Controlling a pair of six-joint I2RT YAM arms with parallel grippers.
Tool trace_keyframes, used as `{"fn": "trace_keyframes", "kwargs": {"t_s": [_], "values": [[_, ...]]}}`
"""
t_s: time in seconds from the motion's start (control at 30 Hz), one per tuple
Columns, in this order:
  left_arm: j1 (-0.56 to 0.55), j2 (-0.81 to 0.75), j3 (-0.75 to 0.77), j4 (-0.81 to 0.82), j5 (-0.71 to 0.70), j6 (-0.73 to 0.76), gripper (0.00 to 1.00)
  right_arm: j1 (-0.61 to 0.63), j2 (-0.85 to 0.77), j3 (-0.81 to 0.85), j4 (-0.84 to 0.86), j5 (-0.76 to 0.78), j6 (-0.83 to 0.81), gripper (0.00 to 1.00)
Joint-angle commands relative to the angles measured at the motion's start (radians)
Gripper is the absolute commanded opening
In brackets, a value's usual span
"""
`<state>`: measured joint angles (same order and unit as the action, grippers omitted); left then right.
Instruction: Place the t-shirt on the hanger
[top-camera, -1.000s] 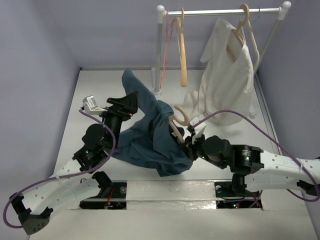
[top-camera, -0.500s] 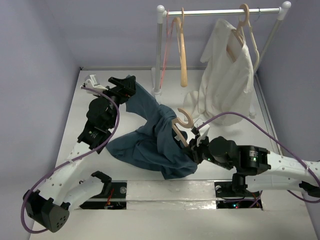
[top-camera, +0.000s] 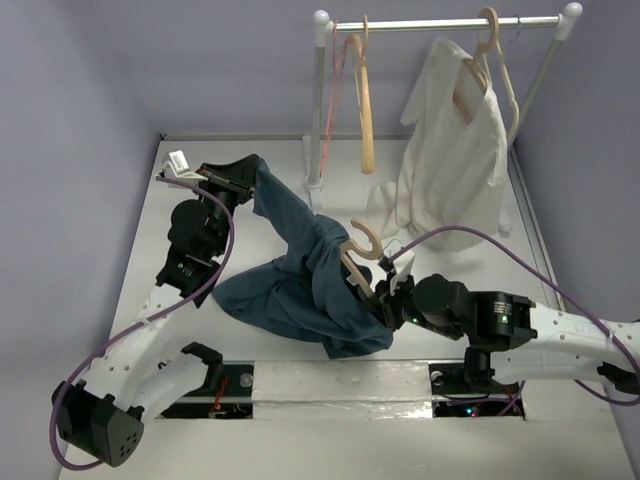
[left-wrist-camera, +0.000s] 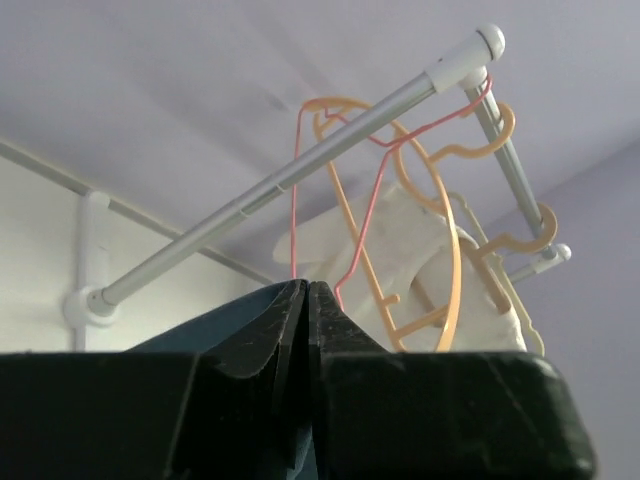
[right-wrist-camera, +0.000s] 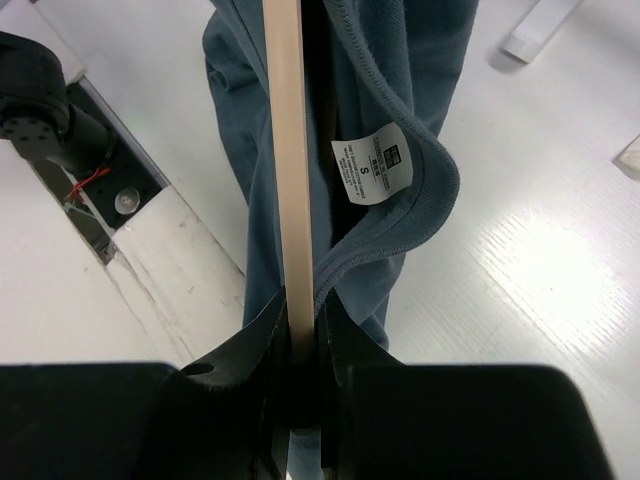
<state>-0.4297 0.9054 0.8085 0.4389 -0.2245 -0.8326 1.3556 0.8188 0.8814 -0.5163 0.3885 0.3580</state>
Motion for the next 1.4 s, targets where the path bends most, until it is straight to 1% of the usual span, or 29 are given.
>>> {"fn": "trace_keyframes", "kwargs": {"t_s": [0.0, 0.07, 0.13, 0.17, 0.27, 0.3, 0.33, 0.47, 0.57, 0.7, 0.77, 0.87, 0.93, 1.0, 1.07, 1.13, 1.17, 1.2, 1.23, 1.27, 1.37], "values": [[0.019, -0.019, -0.014, 0.084, 0.007, -0.007, 0.00, 0.000, -0.024, 0.002, 0.068, 0.004, 0.010, 0.00], [0.019, -0.037, -0.017, 0.081, -0.022, 0.009, 0.00, 0.000, -0.030, 0.007, 0.045, 0.015, 0.018, 0.00], [0.043, -0.048, -0.003, 0.057, -0.061, 0.047, 0.00, 0.000, -0.049, 0.013, 0.009, 0.018, 0.027, 0.00], [0.052, -0.048, 0.007, 0.040, -0.109, 0.061, 0.00, 0.000, -0.056, 0.019, -0.007, 0.012, 0.030, 0.00], [0.104, -0.031, 0.043, 0.008, -0.185, 0.096, 0.00, 0.000, -0.093, 0.045, -0.082, -0.023, 0.042, 0.00], [0.123, -0.020, 0.066, 0.000, -0.190, 0.099, 0.00, 0.000, -0.102, 0.057, -0.111, -0.028, 0.058, 0.00], [0.175, 0.005, 0.079, -0.020, -0.191, 0.104, 0.00, 0.000, -0.115, 0.073, -0.173, -0.031, 0.070, 0.00], [0.296, 0.084, 0.141, -0.066, -0.132, 0.087, 0.00, 0.000, -0.153, 0.129, -0.303, -0.046, 0.110, 0.00], [0.341, 0.096, 0.127, -0.066, -0.086, 0.059, 0.00, 0.000, -0.191, 0.166, -0.363, -0.027, 0.128, 0.00], [0.362, 0.069, 0.106, -0.086, -0.098, 0.064, 0.00, 0.000, -0.222, 0.243, -0.393, -0.023, 0.118, 0.00], [0.362, 0.035, 0.092, -0.106, -0.102, 0.066, 0.00, 0.000, -0.222, 0.324, -0.428, -0.008, 0.111, 0.00], [0.362, -0.032, 0.017, -0.108, -0.084, 0.059, 0.00, 0.000, -0.211, 0.417, -0.473, 0.015, 0.102, 0.00], [0.362, -0.092, -0.072, -0.080, -0.044, 0.044, 0.00, 0.000, -0.182, 0.450, -0.519, 0.024, 0.107, 0.00], [0.362, -0.140, -0.168, -0.049, 0.051, 0.024, 0.00, 0.000, -0.147, 0.464, -0.554, 0.024, 0.122, 0.00], [0.342, -0.207, -0.204, -0.037, 0.097, 0.026, 0.00, 0.000, -0.103, 0.452, -0.585, 0.021, 0.136, 0.00], [0.342, -0.270, -0.206, -0.089, 0.108, 0.042, 0.00, 0.000, -0.078, 0.423, -0.602, 0.006, 0.159, 0.00], [0.342, -0.292, -0.203, -0.103, 0.123, 0.049, 0.10, 0.000, -0.064, 0.413, -0.616, 0.000, 0.170, 0.00], [0.342, -0.315, -0.192, -0.115, 0.131, 0.064, 0.16, 0.000, -0.061, 0.403, -0.623, 0.003, 0.182, 0.00], [0.333, -0.356, -0.187, -0.144, 0.135, 0.072, 0.25, 0.000, -0.058, 0.381, -0.629, 0.010, 0.205, 0.00], [0.333, -0.374, -0.180, -0.157, 0.145, 0.078, 0.40, 0.000, -0.044, 0.377, -0.648, 0.022, 0.217, 0.00], [0.333, -0.424, -0.147, -0.209, 0.201, 0.102, 0.56, 0.000, -0.012, 0.361, -0.701, 0.064, 0.275, 0.00]]}}
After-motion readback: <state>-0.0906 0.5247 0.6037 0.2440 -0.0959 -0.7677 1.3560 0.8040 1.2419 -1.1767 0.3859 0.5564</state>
